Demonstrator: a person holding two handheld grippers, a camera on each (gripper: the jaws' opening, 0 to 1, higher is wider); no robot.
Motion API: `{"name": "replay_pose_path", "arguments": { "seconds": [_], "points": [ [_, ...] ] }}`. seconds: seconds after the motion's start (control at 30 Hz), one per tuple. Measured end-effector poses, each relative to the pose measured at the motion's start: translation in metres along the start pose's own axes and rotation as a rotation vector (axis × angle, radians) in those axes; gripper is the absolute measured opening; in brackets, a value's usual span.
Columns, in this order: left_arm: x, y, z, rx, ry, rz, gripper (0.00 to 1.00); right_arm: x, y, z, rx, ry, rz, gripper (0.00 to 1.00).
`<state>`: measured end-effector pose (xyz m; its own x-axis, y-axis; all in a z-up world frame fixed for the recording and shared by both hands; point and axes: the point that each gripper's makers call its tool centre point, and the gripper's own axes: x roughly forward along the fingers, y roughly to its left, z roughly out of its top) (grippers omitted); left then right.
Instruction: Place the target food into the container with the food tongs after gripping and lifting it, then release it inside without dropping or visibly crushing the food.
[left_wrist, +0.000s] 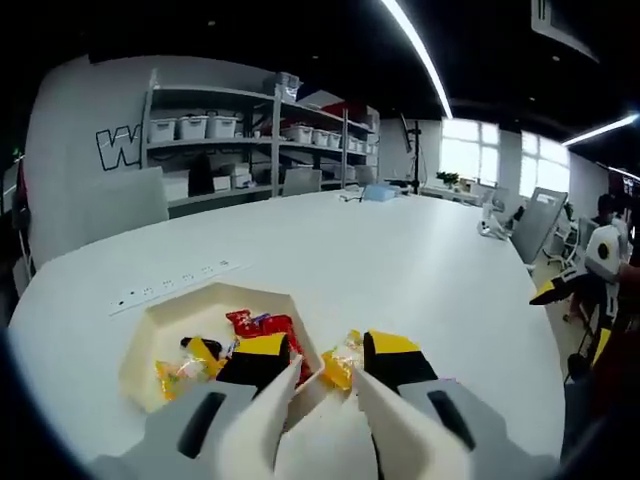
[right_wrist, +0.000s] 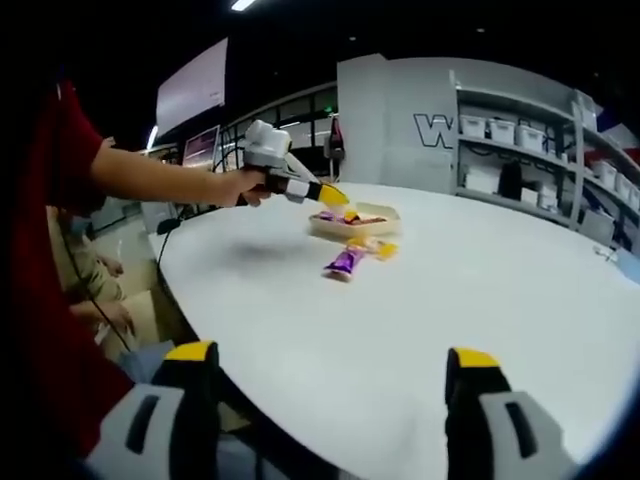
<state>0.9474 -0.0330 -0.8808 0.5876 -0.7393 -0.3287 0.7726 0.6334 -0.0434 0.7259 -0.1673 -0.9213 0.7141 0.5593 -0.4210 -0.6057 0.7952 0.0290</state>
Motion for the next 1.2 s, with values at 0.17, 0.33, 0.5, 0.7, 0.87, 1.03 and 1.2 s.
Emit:
{"name": "replay_pose_path", "arguments": {
  "seconds": [0.17, 0.33, 0.5, 0.7, 0.87, 1.03, 1.2],
  "points": [
    [0.007, -0.018, -0.005, 0.016, 0.015, -0.043, 0.27, -0.002, 0.004, 0.001, -0.002, -0.002, 0.002, 0.93],
    [0.013, -0.036, -0.013, 0.026, 0.045, -0.095, 0.28, -0.003, 0.005, 0.003, -0.006, -0.007, 0.002, 0.93],
    [0.020, -0.046, -0.029, 0.033, 0.082, -0.128, 0.28, -0.003, 0.007, 0.003, -0.008, -0.004, 0.005, 0.93],
    [0.019, -0.054, -0.037, 0.006, 0.121, -0.168, 0.28, -0.005, 0.005, 0.005, -0.005, -0.014, 0.001, 0.93],
    [0.012, -0.055, -0.039, -0.002, 0.124, -0.169, 0.27, -0.006, 0.008, 0.009, -0.001, -0.026, 0.012, 0.93],
    [-0.002, -0.052, -0.044, -0.023, 0.133, -0.148, 0.27, -0.003, 0.007, 0.007, -0.033, -0.016, 0.001, 0.94],
    [-0.013, -0.045, -0.048, -0.048, 0.140, -0.128, 0.27, 0.000, 0.011, 0.003, -0.042, -0.001, 0.013, 0.94]
  ]
}}
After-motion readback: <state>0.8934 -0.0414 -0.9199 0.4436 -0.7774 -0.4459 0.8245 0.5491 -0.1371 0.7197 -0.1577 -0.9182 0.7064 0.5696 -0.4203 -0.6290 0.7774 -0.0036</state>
